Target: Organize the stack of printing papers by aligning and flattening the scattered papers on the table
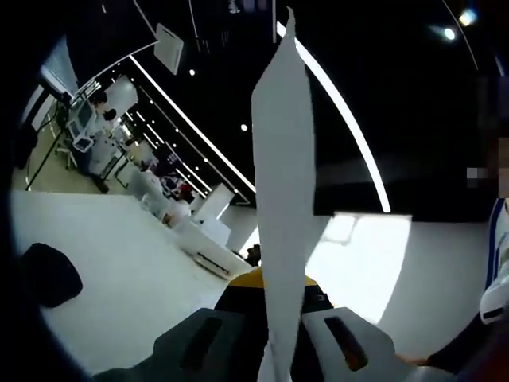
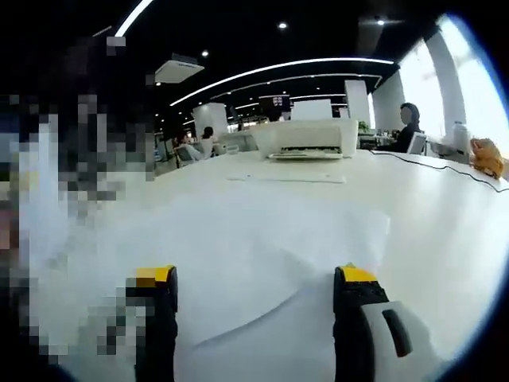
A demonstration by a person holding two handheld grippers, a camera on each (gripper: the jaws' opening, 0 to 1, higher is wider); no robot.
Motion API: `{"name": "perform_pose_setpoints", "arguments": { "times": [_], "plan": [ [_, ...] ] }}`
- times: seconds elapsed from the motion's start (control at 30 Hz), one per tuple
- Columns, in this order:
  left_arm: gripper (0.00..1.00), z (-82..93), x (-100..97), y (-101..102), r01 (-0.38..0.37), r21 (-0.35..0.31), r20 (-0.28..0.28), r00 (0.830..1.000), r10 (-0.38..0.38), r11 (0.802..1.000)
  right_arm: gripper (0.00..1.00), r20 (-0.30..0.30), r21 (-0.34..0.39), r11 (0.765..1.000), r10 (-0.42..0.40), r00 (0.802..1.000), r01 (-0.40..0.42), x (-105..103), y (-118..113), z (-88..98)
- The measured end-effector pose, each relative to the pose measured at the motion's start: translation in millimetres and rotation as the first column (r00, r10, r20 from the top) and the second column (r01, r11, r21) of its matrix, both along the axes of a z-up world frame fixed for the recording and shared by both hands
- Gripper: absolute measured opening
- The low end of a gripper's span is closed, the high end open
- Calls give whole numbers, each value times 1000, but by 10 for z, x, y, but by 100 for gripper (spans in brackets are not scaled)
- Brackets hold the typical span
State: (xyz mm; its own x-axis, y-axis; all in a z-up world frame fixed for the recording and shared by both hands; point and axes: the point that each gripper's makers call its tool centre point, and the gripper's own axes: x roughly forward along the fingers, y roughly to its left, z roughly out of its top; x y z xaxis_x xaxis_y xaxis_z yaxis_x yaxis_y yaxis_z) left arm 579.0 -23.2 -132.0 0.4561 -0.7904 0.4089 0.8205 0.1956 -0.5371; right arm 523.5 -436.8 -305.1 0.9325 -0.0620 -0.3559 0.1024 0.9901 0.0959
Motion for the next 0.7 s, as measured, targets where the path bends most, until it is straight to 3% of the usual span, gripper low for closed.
{"name": "perform_pose_setpoints", "arguments": {
  "times": [0.1, 0.33, 0.53, 0.7],
  "plan": [
    [6, 5, -14, 0, 6, -2, 3, 1000, -5, 1000, 67, -32, -84, 996, -9, 999, 6, -23, -35, -46],
    [6, -21, -3, 51, -2, -9, -3, 1000, 2, 1000, 59, -17, -90, 996, 25, 1000, -26, -4, 56, -45],
    [6, -36, -4, 59, -2, -10, -6, 1000, 2, 1000, 58, -13, -89, 996, 28, 1000, -29, -6, 53, -45],
    [6, -53, -5, 51, 0, -11, -10, 1000, 0, 1000, 51, -10, -87, 995, 38, 999, -39, 34, 11, -54]
  ]
}}
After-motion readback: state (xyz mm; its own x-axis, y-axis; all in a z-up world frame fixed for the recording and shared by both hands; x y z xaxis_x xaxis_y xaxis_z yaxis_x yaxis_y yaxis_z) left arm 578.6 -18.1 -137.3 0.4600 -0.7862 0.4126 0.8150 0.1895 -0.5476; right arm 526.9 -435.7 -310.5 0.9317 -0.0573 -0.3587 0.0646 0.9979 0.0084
